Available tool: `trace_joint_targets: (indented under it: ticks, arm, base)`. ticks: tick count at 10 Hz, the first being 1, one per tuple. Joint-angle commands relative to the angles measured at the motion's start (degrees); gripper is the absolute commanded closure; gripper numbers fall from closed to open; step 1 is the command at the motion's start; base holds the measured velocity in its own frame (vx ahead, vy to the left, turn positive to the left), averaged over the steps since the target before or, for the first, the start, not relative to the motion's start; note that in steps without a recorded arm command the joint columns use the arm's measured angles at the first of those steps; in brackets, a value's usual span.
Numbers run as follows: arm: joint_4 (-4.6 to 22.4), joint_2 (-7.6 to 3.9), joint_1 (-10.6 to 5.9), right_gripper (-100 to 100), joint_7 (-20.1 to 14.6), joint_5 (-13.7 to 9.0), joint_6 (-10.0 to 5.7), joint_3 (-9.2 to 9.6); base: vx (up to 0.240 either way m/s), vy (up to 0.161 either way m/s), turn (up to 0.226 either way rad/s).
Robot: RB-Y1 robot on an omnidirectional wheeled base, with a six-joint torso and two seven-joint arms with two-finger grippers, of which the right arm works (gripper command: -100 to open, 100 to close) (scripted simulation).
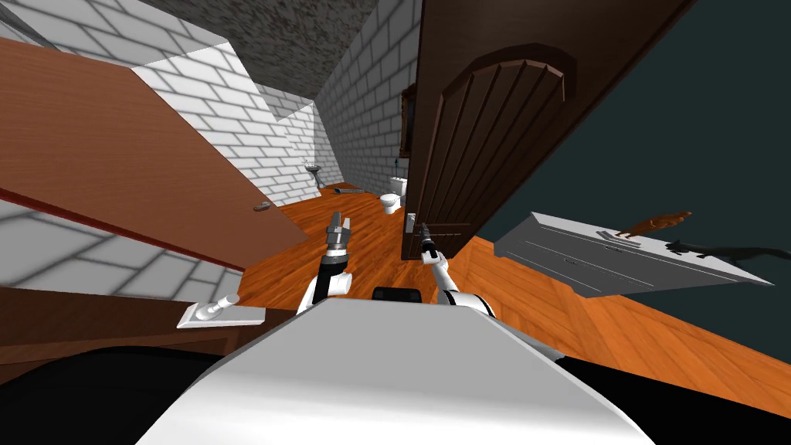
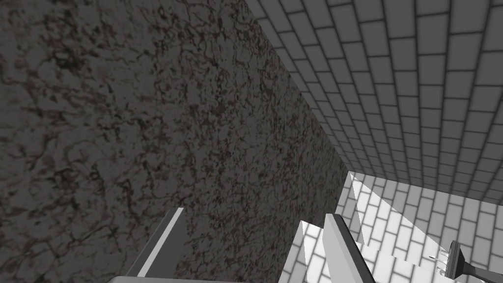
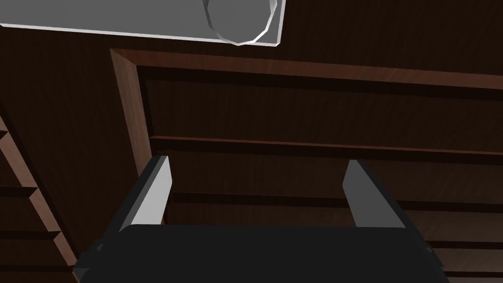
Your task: Push the door open
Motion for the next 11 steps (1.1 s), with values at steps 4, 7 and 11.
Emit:
trace_joint_targets:
  ticks: [4,7,11]
  arm:
    - [0.4,-1.59,0.1,-100,-6.0,5.7,-0.98,1.92]
    - [0.2,-0.53,0.31,-100,-9.8,9.3,-1.28,3.26]
    - [0.0,2.11,0.5,-100,-13.2,12.6,-1.56,4.46]
  base:
    - [0.038,0.042,-0.15]
    - [-0.002,0.064,-0.148]
    - [-0.01,0.019,-0.057]
